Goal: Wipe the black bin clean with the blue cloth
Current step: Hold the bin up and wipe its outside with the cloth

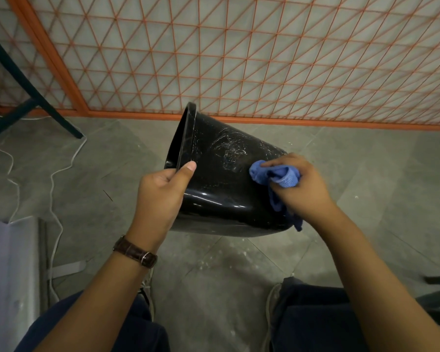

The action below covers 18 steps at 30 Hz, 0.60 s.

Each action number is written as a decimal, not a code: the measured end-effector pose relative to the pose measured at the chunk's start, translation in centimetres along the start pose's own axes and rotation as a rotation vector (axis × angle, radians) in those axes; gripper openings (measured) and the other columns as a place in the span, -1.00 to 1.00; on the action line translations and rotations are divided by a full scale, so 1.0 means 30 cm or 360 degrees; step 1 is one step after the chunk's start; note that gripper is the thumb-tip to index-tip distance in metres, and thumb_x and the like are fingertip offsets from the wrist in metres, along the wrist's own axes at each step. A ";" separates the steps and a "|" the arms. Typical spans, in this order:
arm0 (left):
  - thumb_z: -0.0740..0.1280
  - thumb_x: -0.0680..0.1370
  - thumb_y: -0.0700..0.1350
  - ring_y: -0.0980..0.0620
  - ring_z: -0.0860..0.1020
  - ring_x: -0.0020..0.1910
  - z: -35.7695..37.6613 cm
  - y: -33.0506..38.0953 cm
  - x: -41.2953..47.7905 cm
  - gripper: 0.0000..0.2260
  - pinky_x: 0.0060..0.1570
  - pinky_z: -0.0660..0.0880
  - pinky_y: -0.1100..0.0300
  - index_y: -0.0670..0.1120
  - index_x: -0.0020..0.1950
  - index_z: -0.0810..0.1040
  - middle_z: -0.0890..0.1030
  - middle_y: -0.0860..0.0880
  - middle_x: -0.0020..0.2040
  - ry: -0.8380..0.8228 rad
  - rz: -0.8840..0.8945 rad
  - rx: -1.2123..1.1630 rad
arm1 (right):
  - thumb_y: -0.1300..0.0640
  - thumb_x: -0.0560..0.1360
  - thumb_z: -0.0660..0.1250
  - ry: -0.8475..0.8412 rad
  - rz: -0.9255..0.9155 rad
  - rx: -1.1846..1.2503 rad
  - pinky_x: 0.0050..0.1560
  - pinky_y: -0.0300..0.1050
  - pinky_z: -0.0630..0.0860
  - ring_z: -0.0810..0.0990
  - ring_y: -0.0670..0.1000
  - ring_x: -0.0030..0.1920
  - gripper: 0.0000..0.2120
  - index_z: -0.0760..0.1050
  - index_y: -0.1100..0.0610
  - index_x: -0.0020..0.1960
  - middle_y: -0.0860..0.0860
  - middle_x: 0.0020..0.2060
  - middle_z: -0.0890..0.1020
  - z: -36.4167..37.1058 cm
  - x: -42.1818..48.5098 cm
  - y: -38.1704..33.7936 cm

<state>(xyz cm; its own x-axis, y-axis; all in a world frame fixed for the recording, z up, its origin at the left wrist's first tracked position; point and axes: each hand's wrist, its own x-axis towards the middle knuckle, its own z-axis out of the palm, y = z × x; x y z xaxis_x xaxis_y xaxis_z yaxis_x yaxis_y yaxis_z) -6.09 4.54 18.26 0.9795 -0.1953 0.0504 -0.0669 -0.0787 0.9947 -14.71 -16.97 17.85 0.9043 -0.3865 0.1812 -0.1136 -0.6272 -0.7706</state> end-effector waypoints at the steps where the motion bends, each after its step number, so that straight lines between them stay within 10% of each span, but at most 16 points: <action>1: 0.35 0.50 -0.03 -0.02 0.27 -0.46 0.006 0.000 -0.003 -0.51 -0.38 0.28 0.18 -0.20 -0.53 0.27 0.29 -0.07 -0.51 -0.0014 -0.0005 -0.0003 | -0.04 0.29 0.28 0.0052 -0.0015 -0.0091 -0.02 -0.31 0.45 0.54 -0.17 -0.05 -0.72 0.56 -0.17 -0.01 -0.15 -0.05 0.53 0.012 -0.004 0.001; 7: 0.34 0.51 -0.06 0.14 0.13 -0.60 0.006 0.008 -0.006 -0.46 -0.54 0.16 0.34 0.01 -0.58 0.13 0.14 0.12 -0.65 -0.0039 0.0064 0.0096 | -0.01 0.30 0.33 -0.0227 -0.0254 0.0074 0.08 -0.40 0.41 0.50 -0.26 0.03 -0.67 0.55 -0.12 0.07 -0.20 0.00 0.48 0.056 -0.025 -0.024; 14: 0.34 0.51 -0.06 0.15 0.15 -0.61 0.037 0.009 -0.025 -0.47 -0.56 0.17 0.37 0.00 -0.58 0.15 0.15 0.12 -0.66 -0.0093 0.0008 0.0079 | 0.03 0.29 0.36 0.0072 -0.0122 -0.0070 -0.03 -0.42 0.42 0.52 -0.17 -0.01 -0.64 0.49 -0.08 0.09 -0.23 -0.03 0.51 0.060 -0.023 -0.040; 18: 0.35 0.50 -0.04 0.09 0.20 -0.56 0.033 0.009 -0.021 -0.51 -0.52 0.20 0.28 -0.08 -0.54 0.19 0.19 0.07 -0.60 -0.0074 0.0017 0.0117 | 0.08 0.30 0.38 -0.0101 -0.0322 0.0070 0.01 -0.14 0.51 0.55 -0.12 -0.02 -0.75 0.55 0.00 -0.02 -0.11 -0.07 0.58 0.068 -0.030 -0.058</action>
<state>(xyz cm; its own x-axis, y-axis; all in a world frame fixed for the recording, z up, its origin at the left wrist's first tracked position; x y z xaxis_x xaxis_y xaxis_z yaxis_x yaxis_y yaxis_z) -6.91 3.68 18.41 0.9688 -0.2415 0.0550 -0.0927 -0.1475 0.9847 -14.48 -14.17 17.77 0.9311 -0.2112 0.2974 0.0901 -0.6569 -0.7486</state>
